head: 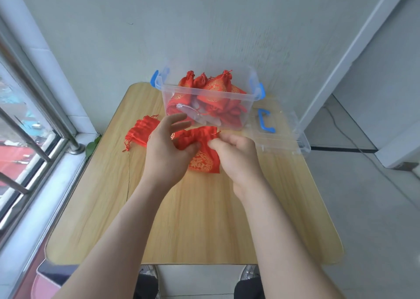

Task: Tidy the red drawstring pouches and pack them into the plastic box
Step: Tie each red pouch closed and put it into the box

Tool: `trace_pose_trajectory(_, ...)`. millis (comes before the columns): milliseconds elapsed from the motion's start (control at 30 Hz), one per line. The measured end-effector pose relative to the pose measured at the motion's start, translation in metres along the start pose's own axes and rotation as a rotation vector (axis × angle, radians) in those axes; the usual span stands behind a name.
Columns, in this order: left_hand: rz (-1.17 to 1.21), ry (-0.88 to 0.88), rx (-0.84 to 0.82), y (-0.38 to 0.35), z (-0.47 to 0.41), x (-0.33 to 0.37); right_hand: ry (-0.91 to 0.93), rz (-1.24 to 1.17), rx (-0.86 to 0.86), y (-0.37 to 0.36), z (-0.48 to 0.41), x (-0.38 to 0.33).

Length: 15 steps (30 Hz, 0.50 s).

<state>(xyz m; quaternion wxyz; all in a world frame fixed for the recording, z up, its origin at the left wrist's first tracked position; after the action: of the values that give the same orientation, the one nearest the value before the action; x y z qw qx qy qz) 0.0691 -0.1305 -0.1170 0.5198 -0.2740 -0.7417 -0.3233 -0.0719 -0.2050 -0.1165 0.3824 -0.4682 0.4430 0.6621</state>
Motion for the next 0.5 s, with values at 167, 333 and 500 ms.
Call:
trace_pose_trajectory(167,-0.043,0.102,0.116,-0.003,0.009,-0.003,0.082,-0.035,0.035,0.007,0.007,0.007)
trace_pose_trajectory(333,-0.026,0.151,0.053,-0.009,0.008,-0.006,0.087,-0.038,0.083,0.016,0.008,0.009)
trace_pose_trajectory(500,0.052,0.143,-0.006,-0.016,0.009,0.002,0.042,-0.149,0.083,0.024,0.008,0.005)
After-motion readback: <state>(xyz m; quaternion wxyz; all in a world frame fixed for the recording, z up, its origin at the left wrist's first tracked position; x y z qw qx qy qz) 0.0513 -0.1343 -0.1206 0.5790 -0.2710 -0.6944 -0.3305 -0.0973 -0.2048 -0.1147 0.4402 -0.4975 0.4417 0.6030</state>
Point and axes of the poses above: each hand's wrist, its own z-axis away from the middle knuckle, its own y-axis out of the back of the hand, x = y × z, the point moved 2 cm from there along -z, towards the middle knuckle, and after that the axes turned 7 degrees about z, right-handed, at the moved point
